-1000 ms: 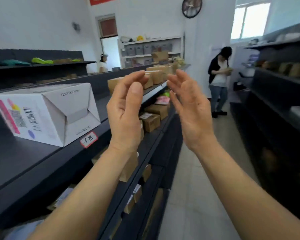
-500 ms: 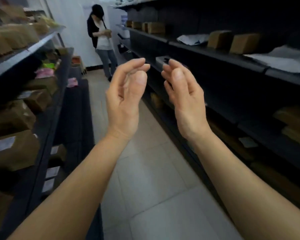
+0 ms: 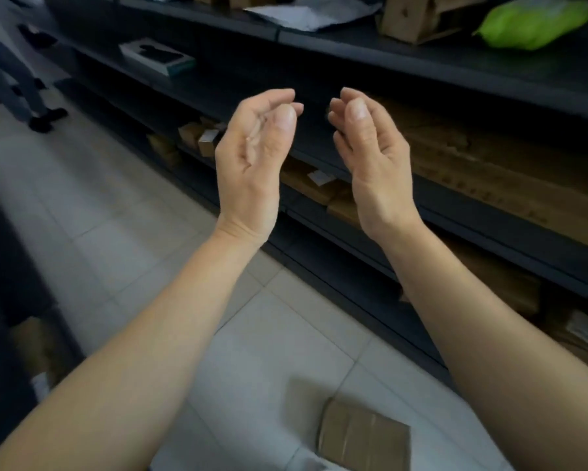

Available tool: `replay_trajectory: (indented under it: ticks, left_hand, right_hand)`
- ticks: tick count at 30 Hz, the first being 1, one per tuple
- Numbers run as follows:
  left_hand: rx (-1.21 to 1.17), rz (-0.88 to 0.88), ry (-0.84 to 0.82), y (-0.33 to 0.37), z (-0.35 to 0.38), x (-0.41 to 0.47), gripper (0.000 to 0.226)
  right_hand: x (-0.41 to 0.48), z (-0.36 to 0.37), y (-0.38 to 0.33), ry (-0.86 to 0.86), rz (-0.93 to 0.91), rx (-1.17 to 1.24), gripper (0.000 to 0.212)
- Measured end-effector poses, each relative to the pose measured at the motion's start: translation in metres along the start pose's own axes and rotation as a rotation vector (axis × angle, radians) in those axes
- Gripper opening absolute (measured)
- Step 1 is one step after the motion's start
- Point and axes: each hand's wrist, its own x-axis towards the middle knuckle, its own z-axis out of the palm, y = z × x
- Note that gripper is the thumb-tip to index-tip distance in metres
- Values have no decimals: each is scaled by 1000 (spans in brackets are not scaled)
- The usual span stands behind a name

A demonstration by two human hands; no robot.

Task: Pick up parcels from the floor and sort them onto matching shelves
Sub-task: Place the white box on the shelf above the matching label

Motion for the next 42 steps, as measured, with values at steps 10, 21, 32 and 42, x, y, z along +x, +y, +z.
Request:
replay_trajectory:
  ticks: [10,21,32,42]
  left_hand:
    - [-188,-45,-196,16,97,-49,43]
    - [-124,0,-113,48,135,-79,64]
    - [46,-114,257,36,237,-171,45]
    - [154,-378,446,-23,242,-276,34]
  right_hand:
    - [-76,-101,-28,240,-1,-185,51]
    - [-95,-147,-46,133,-46,-128,47]
    - [-107,-261,-13,-234,59,-3,44]
    - [-175,-285,85,-393,358,-75,38]
